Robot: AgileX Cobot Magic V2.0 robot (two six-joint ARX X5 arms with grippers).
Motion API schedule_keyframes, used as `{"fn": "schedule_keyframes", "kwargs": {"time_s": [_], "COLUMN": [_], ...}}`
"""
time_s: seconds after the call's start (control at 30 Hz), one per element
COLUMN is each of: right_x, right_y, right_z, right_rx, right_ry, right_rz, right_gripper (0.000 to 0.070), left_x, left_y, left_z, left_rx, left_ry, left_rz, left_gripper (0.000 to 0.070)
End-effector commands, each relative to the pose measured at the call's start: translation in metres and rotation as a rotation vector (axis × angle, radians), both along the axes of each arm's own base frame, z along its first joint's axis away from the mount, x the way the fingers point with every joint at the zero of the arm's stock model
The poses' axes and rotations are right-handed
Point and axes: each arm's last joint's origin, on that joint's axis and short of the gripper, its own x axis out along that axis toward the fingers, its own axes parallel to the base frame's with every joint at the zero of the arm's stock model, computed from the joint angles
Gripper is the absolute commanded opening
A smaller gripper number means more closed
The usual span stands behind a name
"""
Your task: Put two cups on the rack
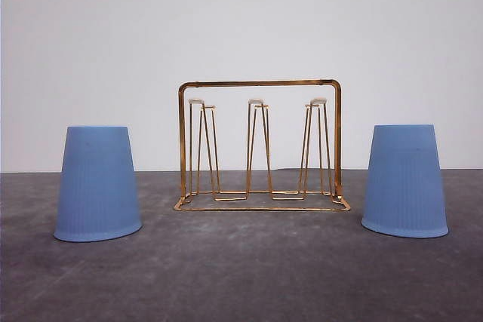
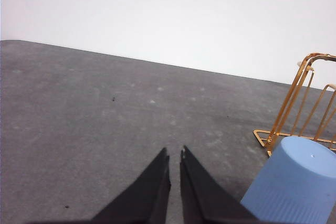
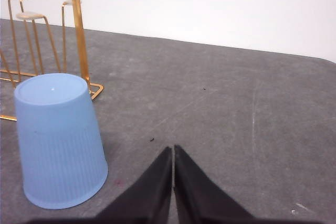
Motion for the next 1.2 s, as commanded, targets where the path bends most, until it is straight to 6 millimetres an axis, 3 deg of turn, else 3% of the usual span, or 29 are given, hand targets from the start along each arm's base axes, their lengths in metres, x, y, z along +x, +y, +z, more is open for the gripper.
{"fn": "schedule_keyframes", "kwargs": {"time_s": [0.0,0.47,0.6,0.77,0.9,1.03,1.17], "right_x": [0.0,0.0,0.0,-0.006,-0.005,0.006,0.026], "right_y": [0.0,0.001,0.001,0.002,0.004,0.006,0.01], "right_z": [0.0,0.003,0.013,0.048,0.092,0.138,0.169], "right_rx": [0.011,0.078,0.176,0.334,0.365,0.322,0.24], "right_ry": [-0.011,-0.024,-0.087,-0.105,-0.065,0.046,0.209], "right_rz": [-0.001,0.009,0.004,0.039,0.074,0.077,0.096], "right_gripper": [0.0001,0.0001,0.0,0.0,0.0,0.0,0.0], "left_x": [0.001,0.001,-0.002,-0.008,-0.006,0.011,0.04], "left_y": [0.0,0.0,0.0,0.0,-0.001,-0.006,-0.014], "left_z": [-0.004,-0.002,0.012,0.053,0.1,0.152,0.185], "left_rx": [-0.002,0.004,-0.067,-0.132,-0.136,-0.116,-0.077], "left_ry": [0.002,-0.015,-0.057,-0.041,0.032,0.13,0.282], "left_rz": [0.003,0.004,0.003,-0.004,-0.016,-0.105,-0.224], "left_gripper": [0.0017,0.0017,0.0011,0.0012,0.0012,0.0012,0.0015]}}
